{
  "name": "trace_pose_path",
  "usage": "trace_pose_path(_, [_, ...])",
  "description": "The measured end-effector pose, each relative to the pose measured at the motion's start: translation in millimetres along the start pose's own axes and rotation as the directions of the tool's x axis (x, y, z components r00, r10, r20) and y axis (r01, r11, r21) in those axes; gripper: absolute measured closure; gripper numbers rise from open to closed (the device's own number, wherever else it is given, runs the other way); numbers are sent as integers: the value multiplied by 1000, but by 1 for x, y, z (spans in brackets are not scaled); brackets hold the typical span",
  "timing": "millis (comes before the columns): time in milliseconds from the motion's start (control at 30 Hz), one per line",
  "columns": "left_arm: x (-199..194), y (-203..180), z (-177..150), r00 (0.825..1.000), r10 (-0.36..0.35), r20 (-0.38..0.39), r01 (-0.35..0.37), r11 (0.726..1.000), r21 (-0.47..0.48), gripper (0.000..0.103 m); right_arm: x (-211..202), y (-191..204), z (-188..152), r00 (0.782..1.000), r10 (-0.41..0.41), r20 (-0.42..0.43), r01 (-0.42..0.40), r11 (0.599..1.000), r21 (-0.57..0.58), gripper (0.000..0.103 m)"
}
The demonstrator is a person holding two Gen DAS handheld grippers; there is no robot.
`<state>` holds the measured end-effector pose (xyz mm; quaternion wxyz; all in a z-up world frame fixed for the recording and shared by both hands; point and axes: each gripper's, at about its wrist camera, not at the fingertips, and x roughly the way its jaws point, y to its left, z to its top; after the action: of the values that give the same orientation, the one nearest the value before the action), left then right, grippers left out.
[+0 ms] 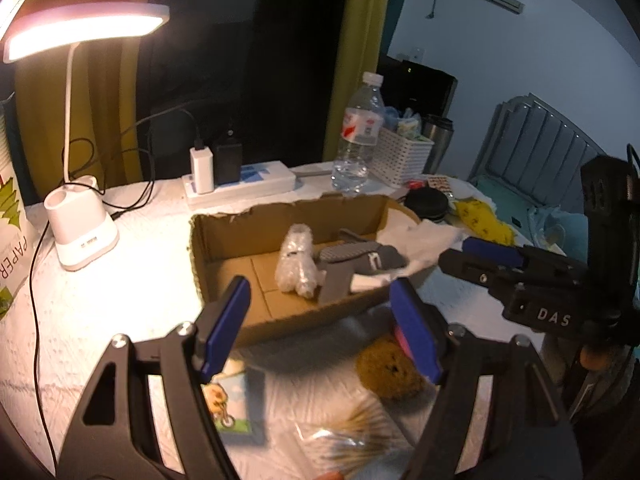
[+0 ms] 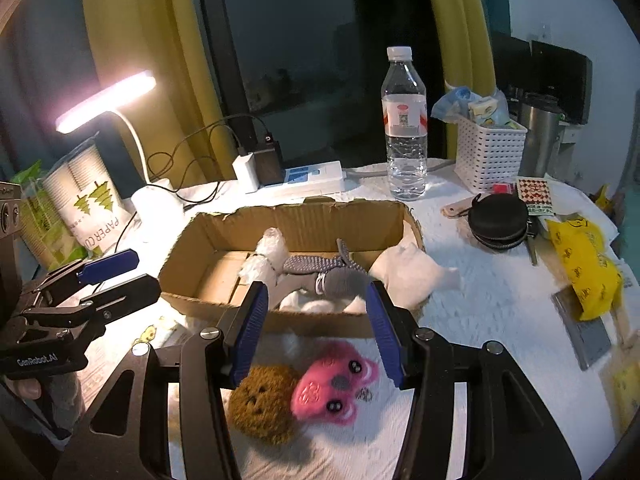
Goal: Organize soft objects
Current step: 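Grasp the brown fuzzy plush with the left gripper while the right gripper grasps the pink plush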
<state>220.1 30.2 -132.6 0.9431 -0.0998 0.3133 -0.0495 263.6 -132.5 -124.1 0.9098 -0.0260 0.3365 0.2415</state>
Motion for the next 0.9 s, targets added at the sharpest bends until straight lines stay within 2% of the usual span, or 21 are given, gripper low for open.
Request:
trace_pose_path(433, [2,-25,-28,998,-28,-54,29,999,16,29,-17,-4,-33,1000,0,-18,1,1000,19,49])
trace_pose_path(900, [34,-37,-45,989,-20,-149,25,999,31,29,7,-29,-56,997,27,-75,-21,997,73,49])
